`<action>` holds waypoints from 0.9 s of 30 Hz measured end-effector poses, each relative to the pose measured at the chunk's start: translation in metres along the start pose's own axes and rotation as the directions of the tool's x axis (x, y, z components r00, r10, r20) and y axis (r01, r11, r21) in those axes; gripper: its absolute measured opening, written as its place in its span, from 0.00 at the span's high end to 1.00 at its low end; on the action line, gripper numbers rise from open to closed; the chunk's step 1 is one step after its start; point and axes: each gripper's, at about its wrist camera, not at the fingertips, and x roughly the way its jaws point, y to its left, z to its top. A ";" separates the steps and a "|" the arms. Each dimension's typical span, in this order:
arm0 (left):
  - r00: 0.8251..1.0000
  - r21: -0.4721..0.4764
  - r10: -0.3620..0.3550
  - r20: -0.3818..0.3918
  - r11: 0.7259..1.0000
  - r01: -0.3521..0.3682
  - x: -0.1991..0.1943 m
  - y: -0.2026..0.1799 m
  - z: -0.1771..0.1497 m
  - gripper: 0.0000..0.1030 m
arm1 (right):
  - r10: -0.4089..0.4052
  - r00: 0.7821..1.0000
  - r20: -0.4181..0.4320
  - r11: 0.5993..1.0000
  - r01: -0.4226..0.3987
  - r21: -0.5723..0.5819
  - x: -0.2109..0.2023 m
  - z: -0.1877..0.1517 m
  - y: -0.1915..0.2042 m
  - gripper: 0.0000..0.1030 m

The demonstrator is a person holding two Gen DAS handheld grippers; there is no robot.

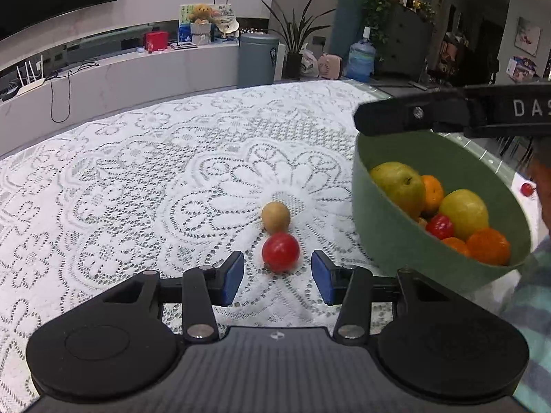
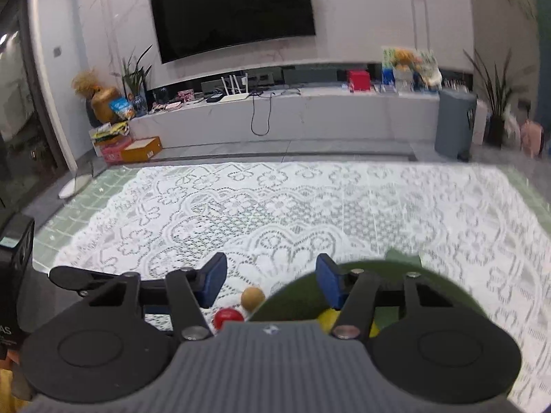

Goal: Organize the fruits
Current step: 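Withdraw both tools toward the last red plum and kiwi, then grasp the red plum with the left tool while the right tool grasps the kiwi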

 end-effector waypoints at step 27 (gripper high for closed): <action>0.999 -0.045 -0.019 -0.045 0.999 0.017 0.014 0.006 0.002 0.71 | -0.087 0.987 -0.132 0.962 0.049 -0.268 0.067 0.006 0.040 0.67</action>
